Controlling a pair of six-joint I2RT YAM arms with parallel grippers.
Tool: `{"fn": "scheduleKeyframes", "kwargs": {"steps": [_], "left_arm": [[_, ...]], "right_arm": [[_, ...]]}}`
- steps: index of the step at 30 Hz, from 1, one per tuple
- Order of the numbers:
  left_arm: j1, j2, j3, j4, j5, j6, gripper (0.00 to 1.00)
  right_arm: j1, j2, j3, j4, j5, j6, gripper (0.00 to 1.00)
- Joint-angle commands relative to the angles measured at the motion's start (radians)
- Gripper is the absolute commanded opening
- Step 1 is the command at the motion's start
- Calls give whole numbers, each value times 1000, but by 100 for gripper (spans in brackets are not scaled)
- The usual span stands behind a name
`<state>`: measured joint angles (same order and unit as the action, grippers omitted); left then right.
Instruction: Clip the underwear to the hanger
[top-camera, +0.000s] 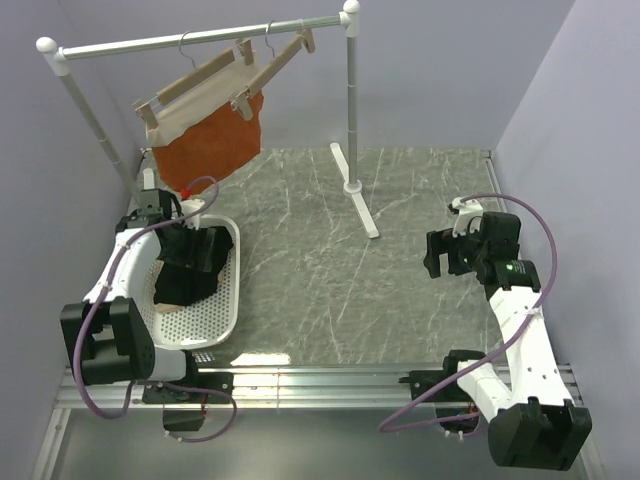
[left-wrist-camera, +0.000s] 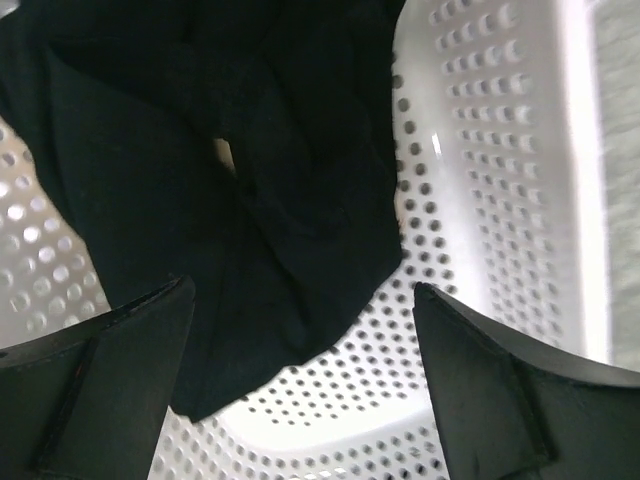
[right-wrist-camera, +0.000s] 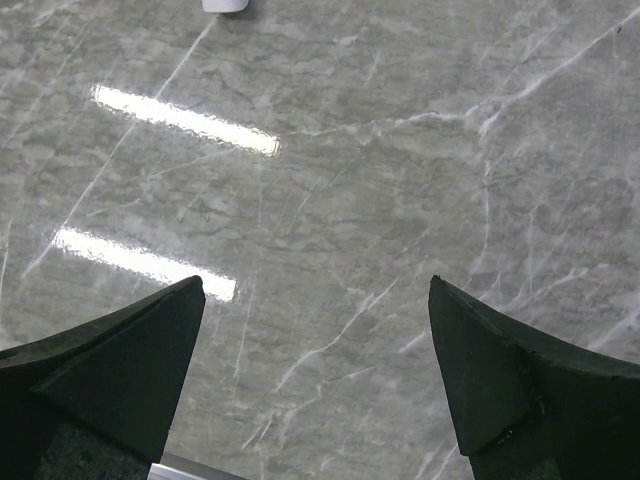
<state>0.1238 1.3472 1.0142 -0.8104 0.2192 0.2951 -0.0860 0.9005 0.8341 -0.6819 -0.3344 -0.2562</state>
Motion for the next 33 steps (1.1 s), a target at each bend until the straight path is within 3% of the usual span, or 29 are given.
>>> {"fn": "scheduleKeyframes", "kwargs": {"steps": [1,7,10,11,15,16,19,22,27,33], "left_arm": [[-35,26,-41,51,-46,82,96],[-76,105,-104,126,-73,125,93],[-95,154,-111,166,-107,127,85],[-96,167,-106,166,-112,125,70],[-96,149,-68,111,-112,131,35],[-98,129,-49,75,-100,139,20],[-104,34,12,-56,-64,156,0],[-118,-77,88,-162,-8,179,0],[-239,-192,274,-375,61,193,0],[-360,-165,568,-507,308,154,0]], "right_arm": [[-1,12,43,1,-11,-14,100],[0,35,53,5,-20,-12,100],[0,44,56,2,-17,-15,100],[0,44,60,2,-17,-15,100],[0,37,62,4,-17,-17,100],[0,38,65,2,-23,-15,100],[0,37,76,-1,-35,-9,100],[5,35,83,-2,-46,-8,100],[23,44,102,-7,-49,-11,100],[34,57,140,-8,-100,9,100]]}}
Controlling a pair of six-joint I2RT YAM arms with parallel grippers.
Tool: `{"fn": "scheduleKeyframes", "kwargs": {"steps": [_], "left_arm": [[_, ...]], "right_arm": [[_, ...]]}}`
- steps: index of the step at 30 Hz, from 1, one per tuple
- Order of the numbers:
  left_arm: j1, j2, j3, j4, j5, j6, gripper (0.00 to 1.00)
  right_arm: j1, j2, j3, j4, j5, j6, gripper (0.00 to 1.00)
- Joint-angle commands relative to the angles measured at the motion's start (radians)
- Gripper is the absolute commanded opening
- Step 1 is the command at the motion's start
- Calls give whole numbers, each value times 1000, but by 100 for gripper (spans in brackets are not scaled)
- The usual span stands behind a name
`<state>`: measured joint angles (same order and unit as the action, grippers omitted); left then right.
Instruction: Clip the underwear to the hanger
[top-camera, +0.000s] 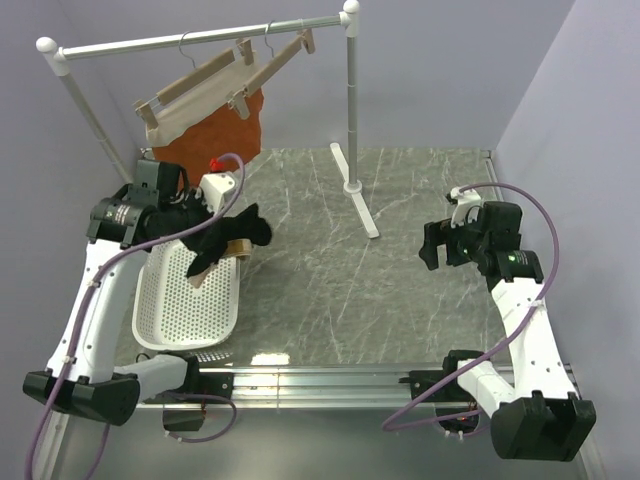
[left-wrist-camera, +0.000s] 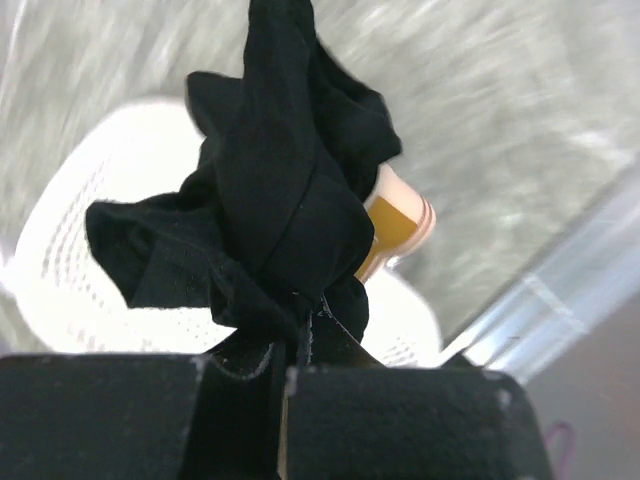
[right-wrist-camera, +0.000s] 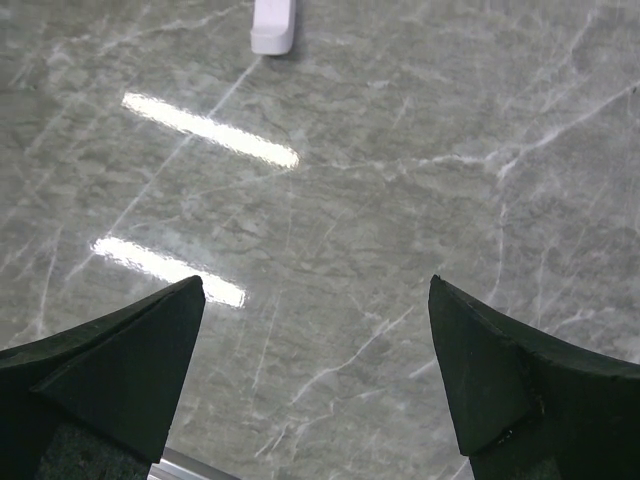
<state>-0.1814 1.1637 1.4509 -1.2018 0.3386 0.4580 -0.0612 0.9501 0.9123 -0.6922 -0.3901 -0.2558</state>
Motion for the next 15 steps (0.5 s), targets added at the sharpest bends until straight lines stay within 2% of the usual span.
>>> {"fn": "scheduleKeyframes", "kwargs": {"steps": [1,6,10,13,14,15], "left_arm": [[-75,27,167,-120,223,-18,0],[-213,115,320,-87,396,-74,0],[-269,212,352,-29,532,-134,0],[-323,238,254,112,585,-298,0],[-329,216,208,287,596,-364,0],[-331,200,95,386,606,-527,0]], "right_arm": [[11,9,68,-6,-52,10,100],[9,-16,89,-24,-117,-6,99],[12,-51,80,-13,-171,-11,99],[12,-53,76,-35,-184,-29,99],[12,-51,77,-44,-190,-36,98],[12,-45,79,-55,-188,-52,97]]}}
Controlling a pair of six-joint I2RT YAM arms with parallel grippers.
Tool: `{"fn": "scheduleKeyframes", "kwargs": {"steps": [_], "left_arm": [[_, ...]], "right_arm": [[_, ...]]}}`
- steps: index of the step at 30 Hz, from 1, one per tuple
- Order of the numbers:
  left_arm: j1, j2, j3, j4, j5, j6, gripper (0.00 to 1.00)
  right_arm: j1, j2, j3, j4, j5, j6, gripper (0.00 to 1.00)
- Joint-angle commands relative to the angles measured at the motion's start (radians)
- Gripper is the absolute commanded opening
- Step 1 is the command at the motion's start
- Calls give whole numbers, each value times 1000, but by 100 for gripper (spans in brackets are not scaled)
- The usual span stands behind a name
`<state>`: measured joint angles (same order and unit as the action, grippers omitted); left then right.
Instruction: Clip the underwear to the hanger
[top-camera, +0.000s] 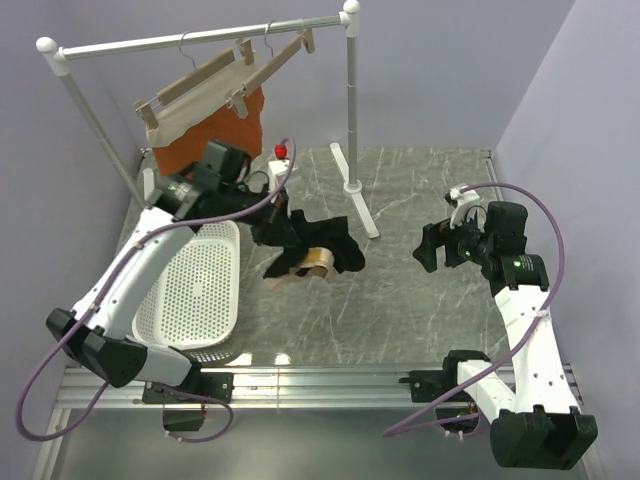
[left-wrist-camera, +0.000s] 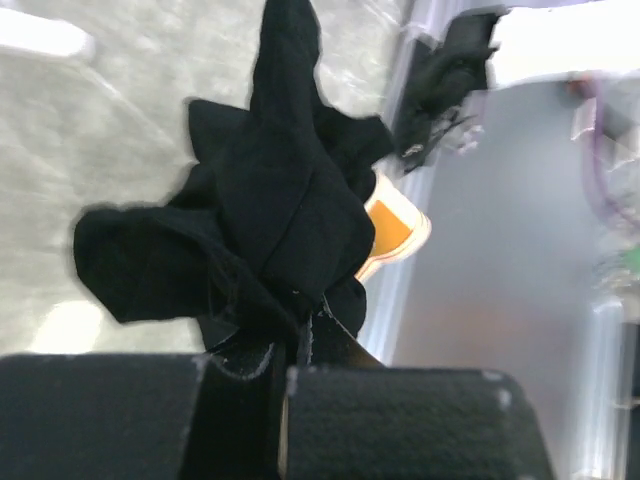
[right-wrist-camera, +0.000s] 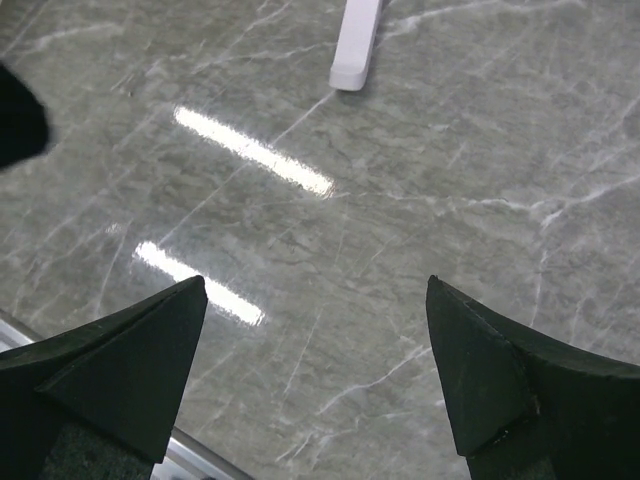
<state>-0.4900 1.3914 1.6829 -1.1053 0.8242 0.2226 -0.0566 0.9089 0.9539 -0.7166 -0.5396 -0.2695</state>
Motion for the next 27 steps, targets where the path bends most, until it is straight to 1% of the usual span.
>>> {"fn": "scheduleKeyframes", "kwargs": {"steps": [1,2,3,5,6,8,9,10,11,12,13,14,15,16,17,18,19,21,23,25,26,27], "left_arm": [[-24,-43,-196,385,125,-372,0],[-25,-60,-250,565,118,-443,0],[-28,-63,-340,634,109,-570,0],[-33,-52,-420,810,75,-673,0],[-35,-49,-496,887,63,-771,0],[-32,-32,-582,982,32,-898,0],[-32,-28,-613,1095,26,-943,0],[-33,-28,-649,1174,23,-995,0],[-33,-34,-731,1262,15,-1052,0],[-33,-40,-777,1429,1,-1168,0],[-35,-45,-822,1525,-2,-1225,0],[-35,-51,-897,1597,-7,-1314,0],[-35,-55,-929,1731,-16,-1347,0],[-35,-57,-959,1796,-14,-1377,0],[-36,-61,-995,1843,-16,-1413,0],[-38,-65,-1002,1877,-5,-1422,0],[-38,-65,-1008,1935,3,-1433,0],[-38,-65,-1013,1987,21,-1462,0],[-36,-65,-1016,2074,55,-1496,0],[-38,-63,-1017,2124,90,-1511,0],[-38,-66,-1022,2150,96,-1519,0],[-36,-69,-1025,2161,105,-1520,0]], "right_arm": [[8,-2,37,-56,-40,-49,96],[8,-1,37,-70,-37,-63,96],[11,7,36,-101,-33,-92,95],[14,21,36,-128,-13,-117,94],[17,39,36,-150,4,-134,93],[23,59,40,-170,10,-140,90],[26,74,40,-179,9,-142,89],[34,82,42,-178,9,-137,88],[40,85,39,-173,10,-129,87],[47,96,36,-164,12,-110,86],[52,102,34,-141,16,-97,84],[92,107,32,-132,20,-71,83],[113,120,31,-104,21,-57,80],[136,127,26,-89,26,-41,78],[197,133,10,-66,33,4,77],[230,145,-4,-7,46,27,76],[256,153,-18,23,61,44,75],[308,183,-50,72,66,68,73],[313,214,-70,152,69,105,71],[311,229,-105,280,49,133,69],[313,225,-160,334,-3,156,68],[313,207,-191,445,-29,171,68]]}}
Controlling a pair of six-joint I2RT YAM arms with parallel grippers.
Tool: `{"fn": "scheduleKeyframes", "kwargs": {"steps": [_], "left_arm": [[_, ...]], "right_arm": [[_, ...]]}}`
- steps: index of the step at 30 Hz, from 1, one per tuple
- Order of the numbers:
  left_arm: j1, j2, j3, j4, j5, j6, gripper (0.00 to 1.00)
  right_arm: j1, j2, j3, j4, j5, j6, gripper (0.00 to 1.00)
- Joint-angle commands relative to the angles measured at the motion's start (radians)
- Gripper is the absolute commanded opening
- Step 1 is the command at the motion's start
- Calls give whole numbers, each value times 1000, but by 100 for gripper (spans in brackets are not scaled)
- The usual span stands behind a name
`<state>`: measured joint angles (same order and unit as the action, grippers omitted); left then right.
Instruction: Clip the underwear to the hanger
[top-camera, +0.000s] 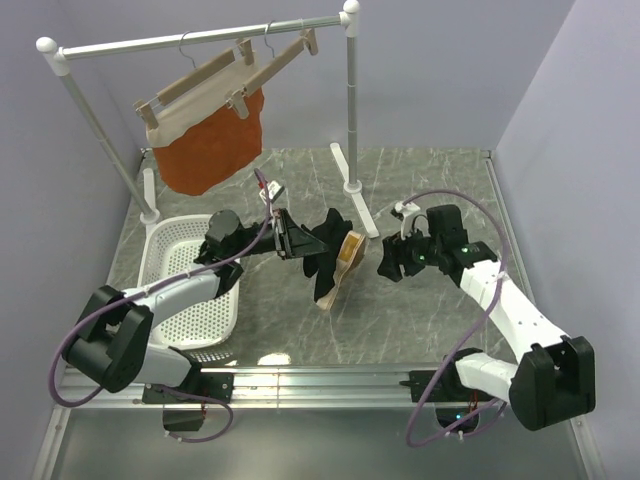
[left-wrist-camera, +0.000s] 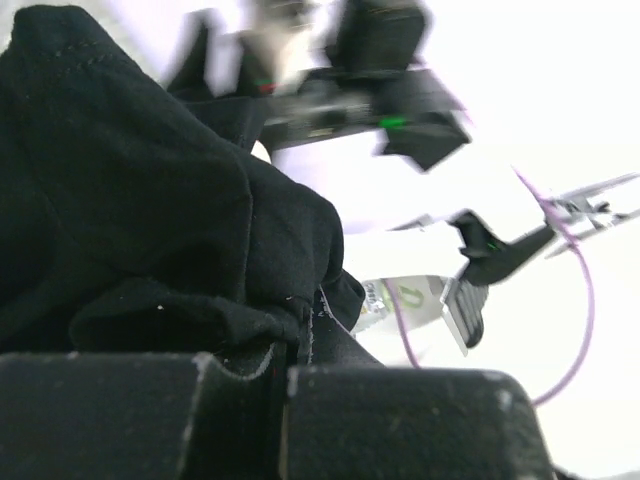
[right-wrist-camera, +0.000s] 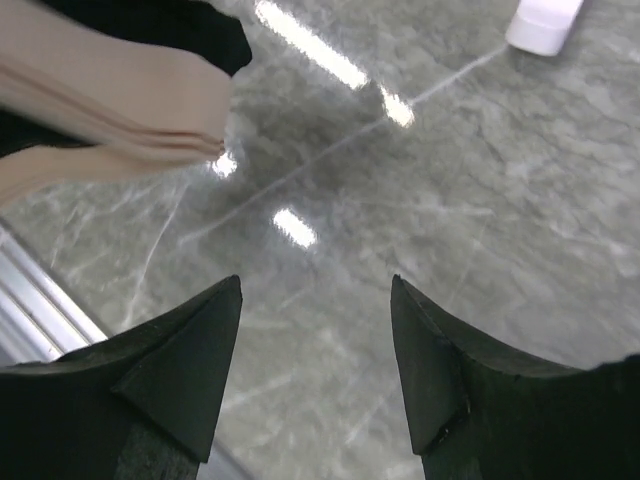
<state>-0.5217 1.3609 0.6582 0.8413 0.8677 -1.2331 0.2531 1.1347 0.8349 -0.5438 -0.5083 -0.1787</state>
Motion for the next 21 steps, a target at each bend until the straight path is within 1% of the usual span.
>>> {"fn": "scheduleKeyframes", "kwargs": {"steps": [1,2,3,6,12,15,18,21], "left_arm": [[-4,-46,-5,223,66,-65,0],[-4,-54,-11,220,65,-62,0],[-4,-60,-11,219,63,-59,0],[-6,-83,-6,232,56,-48,0],[-6,-83,18,266,68,-43,0],[-6,-80,15,271,51,-43,0],[-3,-60,27,308,50,-68,0],[-4,-48,57,321,45,-74,0]], "right_arm": [[3,-29,-103,327,-93,97,68],[3,-38,-149,375,-123,129,68],[2,-56,-166,454,-194,151,68],[3,-73,-212,563,-290,237,68],[32,-21,-235,747,-343,389,68],[49,-4,-204,771,-387,424,66],[69,3,-184,745,-397,394,65],[81,5,-203,752,-391,361,64]]}}
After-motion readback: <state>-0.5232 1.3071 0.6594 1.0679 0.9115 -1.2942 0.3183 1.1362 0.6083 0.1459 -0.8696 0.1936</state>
